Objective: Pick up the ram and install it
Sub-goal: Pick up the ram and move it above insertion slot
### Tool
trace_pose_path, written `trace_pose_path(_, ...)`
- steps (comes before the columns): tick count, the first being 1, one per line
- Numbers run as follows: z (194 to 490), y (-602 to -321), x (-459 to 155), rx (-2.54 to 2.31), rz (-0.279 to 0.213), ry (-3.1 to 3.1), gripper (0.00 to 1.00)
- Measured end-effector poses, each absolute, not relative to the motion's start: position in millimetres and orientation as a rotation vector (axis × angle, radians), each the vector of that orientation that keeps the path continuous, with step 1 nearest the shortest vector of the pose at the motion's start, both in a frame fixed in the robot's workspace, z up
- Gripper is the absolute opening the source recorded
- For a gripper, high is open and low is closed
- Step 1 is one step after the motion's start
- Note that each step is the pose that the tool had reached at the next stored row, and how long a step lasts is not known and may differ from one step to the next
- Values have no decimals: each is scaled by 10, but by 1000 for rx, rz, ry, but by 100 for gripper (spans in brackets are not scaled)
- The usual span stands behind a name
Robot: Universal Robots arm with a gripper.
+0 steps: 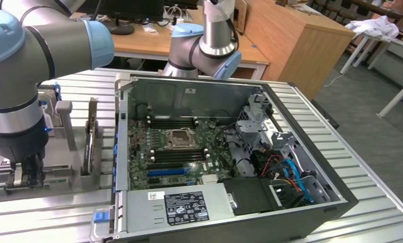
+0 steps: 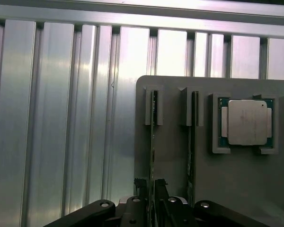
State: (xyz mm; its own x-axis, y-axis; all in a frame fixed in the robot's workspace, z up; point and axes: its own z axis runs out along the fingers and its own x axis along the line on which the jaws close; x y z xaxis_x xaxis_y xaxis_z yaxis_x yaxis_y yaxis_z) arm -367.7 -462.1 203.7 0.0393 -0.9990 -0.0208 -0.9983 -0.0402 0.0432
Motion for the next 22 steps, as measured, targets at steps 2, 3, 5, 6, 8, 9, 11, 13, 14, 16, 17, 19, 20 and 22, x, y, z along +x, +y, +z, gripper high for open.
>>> trace_pose_path(2,2041,-4621,-3676,2252,-70,-2165,21)
trace_pose_path(3,2043,-4621,-3676,2252,-70,-2165,21)
trace_pose_path(5,2044,-4621,-3676,2252,-70,-2165,21)
trace_pose_path(6,2045,-4621,-3676,2252,-70,-2165,21)
trace_pose_path(8,2043,-4618,-3676,2253,-69,-2165,21)
trace_pose_path(9,2042,-4612,-3676,2253,-68,-2165,21)
trace_pose_path(11,2037,-4601,-3676,2254,-67,-2166,21)
trace_pose_path(13,2036,-4600,-3676,2254,-66,-2166,21)
trace_pose_path(14,2036,-4600,-3676,2254,-66,-2166,21)
trace_pose_path(16,2032,-4600,-3676,2254,-66,-2167,21)
trace_pose_path(17,2026,-4600,-3676,2255,-65,-2167,21)
trace_pose_path(19,2010,-4600,-3676,2257,-61,-2168,21)
trace_pose_path(20,2003,-4600,-3676,2257,-60,-2169,21)
trace_pose_path(22,1996,-4600,-3676,2258,-59,-2169,21)
